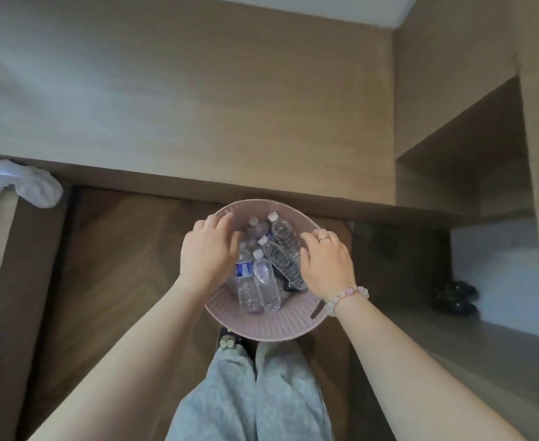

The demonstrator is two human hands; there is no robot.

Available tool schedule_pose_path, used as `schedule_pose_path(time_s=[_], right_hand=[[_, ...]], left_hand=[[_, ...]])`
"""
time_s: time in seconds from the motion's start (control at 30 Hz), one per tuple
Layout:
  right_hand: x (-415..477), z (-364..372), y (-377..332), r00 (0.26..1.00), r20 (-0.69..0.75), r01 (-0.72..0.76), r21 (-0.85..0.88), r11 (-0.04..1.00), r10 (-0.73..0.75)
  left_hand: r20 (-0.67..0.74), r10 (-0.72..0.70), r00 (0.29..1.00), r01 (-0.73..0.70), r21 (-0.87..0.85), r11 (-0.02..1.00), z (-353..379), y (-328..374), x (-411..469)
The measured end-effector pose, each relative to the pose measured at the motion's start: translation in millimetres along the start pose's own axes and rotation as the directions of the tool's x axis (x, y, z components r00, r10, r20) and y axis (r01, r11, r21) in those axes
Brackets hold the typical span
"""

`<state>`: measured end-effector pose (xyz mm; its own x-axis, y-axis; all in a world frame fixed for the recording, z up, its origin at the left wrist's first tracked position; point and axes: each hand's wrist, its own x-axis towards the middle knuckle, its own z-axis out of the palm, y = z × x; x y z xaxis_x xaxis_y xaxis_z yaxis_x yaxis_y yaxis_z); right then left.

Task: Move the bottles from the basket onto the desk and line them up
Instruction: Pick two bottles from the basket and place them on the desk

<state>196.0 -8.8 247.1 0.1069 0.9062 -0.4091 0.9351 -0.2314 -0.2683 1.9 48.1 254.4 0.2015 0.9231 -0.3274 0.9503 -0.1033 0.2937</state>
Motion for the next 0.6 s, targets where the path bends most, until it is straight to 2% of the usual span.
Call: schedule_pose_path(time_s=[0.2,0.33,0.43,0.6], right_hand=[[28.6,117.5,45.7,0.980,0.187,-0.061,-0.010,0.998,0.061],[51.7,187.9,61.2,0.960,0.252,-0.134,0.039,0.990,0.120],[61.8,236.9,62.0,0.934,0.299,-0.232,0.098,0.968,0.194],[68.8,311.9,55.9,0.876,0.392,-0.402,0.267,0.876,0.283]], left_hand=[[0.176,-0.166,0.970,0.182,-0.080,0.980,128.3,-36.9,10.5],[0.276,-0.181,0.944,0.205,-0.062,0.977,195.8,-65.5,14.8],[0.278,-0.202,0.939,0.231,-0.076,0.970,224.9,-86.9,17.9],[0.185,-0.302,0.935,0.338,-0.211,0.917,246.8,-106.8,29.1]])
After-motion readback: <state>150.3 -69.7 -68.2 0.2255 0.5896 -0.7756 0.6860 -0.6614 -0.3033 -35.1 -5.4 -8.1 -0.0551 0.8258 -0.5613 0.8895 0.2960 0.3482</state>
